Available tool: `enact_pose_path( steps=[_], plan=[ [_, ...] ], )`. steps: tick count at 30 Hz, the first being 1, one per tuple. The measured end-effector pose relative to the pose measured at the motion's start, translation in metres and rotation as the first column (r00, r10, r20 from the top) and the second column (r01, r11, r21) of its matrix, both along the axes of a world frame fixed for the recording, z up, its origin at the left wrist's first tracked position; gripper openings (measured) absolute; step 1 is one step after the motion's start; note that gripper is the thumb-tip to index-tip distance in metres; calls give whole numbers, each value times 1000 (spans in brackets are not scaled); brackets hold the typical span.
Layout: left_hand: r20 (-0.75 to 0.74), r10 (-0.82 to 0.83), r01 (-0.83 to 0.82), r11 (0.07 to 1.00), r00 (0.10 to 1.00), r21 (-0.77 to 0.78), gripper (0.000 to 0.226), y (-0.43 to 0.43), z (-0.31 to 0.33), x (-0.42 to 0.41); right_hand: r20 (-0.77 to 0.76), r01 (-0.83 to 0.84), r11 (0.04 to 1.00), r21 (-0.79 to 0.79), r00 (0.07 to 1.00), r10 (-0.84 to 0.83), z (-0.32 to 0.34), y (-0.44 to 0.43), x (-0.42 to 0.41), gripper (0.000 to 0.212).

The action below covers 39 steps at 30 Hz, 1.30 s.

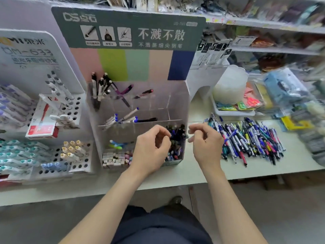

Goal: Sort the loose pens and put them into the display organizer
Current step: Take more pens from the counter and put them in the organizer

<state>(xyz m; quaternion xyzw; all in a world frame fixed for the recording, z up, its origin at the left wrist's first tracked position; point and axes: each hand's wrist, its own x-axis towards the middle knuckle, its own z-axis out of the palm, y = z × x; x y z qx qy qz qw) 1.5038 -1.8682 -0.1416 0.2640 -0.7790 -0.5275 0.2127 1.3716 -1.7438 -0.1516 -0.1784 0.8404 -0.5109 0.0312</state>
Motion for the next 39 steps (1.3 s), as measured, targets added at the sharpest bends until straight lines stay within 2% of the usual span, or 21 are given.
enact_pose_path(
  steps=[2,4,6,9,14,18,23,26,30,35,39],
  plan=[
    [19,-82,83,996,996,-34,16,21,-4,-11,191,49,994,93,979,-67,-22,26,-21,31],
    [49,-164,167,984,985,-64,14,41,-8,-27,272,-3,977,215,961,-57,-40,51,-42,28],
    [94,-239,247,965,966,-82,14,58,-15,-50,298,-64,948,312,954,-34,-54,71,-61,28],
    [179,-341,364,923,923,-120,18,79,-33,-94,274,-63,914,401,960,-53,-78,96,-94,25],
    [468,-282,403,897,838,-181,29,97,-75,-179,249,-65,863,500,966,-72,-117,133,-155,27],
    [629,-164,341,924,760,-172,33,100,-114,-237,259,-74,852,518,963,-74,-139,152,-198,35],
    [705,-46,231,958,708,-169,35,105,-156,-285,299,-92,840,535,950,-87,-164,150,-232,51],
    [721,-5,231,949,693,-216,41,103,-176,-302,321,-88,804,589,938,-133,-176,142,-248,56],
    [730,73,231,923,679,-307,48,87,-193,-321,380,-126,809,574,916,-127,-179,137,-269,47],
    [764,142,208,917,629,-341,33,62,-207,-331,455,-157,846,510,883,-111,-168,135,-282,40],
    [766,102,128,964,635,-234,35,58,-208,-322,497,-287,880,378,865,69,-157,126,-273,33]
  ],
)
